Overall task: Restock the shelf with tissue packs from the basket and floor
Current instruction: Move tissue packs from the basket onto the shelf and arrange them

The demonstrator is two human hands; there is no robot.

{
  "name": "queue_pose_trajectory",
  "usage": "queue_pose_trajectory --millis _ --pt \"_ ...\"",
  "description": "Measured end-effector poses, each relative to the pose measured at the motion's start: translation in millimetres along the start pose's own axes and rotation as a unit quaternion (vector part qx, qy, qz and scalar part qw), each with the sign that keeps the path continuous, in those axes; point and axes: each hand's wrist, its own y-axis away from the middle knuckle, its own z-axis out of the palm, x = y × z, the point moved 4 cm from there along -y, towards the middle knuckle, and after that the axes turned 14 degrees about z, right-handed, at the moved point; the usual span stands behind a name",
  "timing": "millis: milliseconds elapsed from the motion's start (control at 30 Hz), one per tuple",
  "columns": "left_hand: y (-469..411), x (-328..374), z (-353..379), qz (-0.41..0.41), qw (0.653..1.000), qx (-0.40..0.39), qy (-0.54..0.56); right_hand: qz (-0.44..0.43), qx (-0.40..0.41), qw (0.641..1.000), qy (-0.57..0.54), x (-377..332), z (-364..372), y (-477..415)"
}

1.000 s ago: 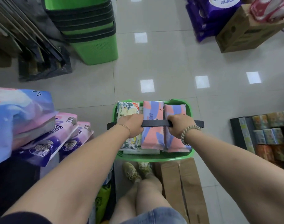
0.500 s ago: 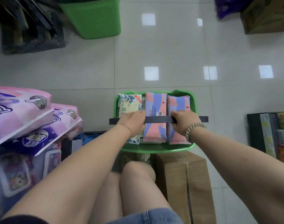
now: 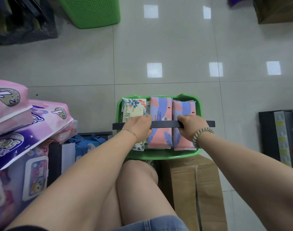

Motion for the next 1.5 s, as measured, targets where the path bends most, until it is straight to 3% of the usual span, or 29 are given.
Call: queue_pose_trajectory --millis 267,467,633,933,1233,1367,1500 --pt "10.5 17.6 16.2 0.01 0.999 -0.002 0.031 0.014 -0.036 0.999 -0.029 8.4 15.6 14.0" --pt "35.2 33.6 30.4 0.025 0.996 -0.028 0.082 -0.002 -0.133 0.991 -0.025 9.6 28.1 36.0" --pt "57.9 46.6 57.9 0.006 0.998 -0.049 0.025 0.004 -0.171 0.985 -0.026 11.3 50.9 55.2" --pt "63.3 60.0 101.3 -0.04 0.982 -0.172 0.067 0.007 -0.235 0.97 0.068 3.3 95.3 72.9" --pt "43.1 51.5 128.0 -0.092 0.931 -0.312 0.164 0.019 -0.325 0.944 0.047 -4.7 117.6 61.0" --pt "33.2 47.0 113.3 -0.131 0.932 -0.21 0.263 0.009 -0.223 0.975 -0.012 -14.9 98.4 47.6" --pt "28.8 28.6 78.9 -0.192 0.955 -0.041 0.223 0.004 -0.104 0.992 -0.071 -30.6 71.6 21.7"
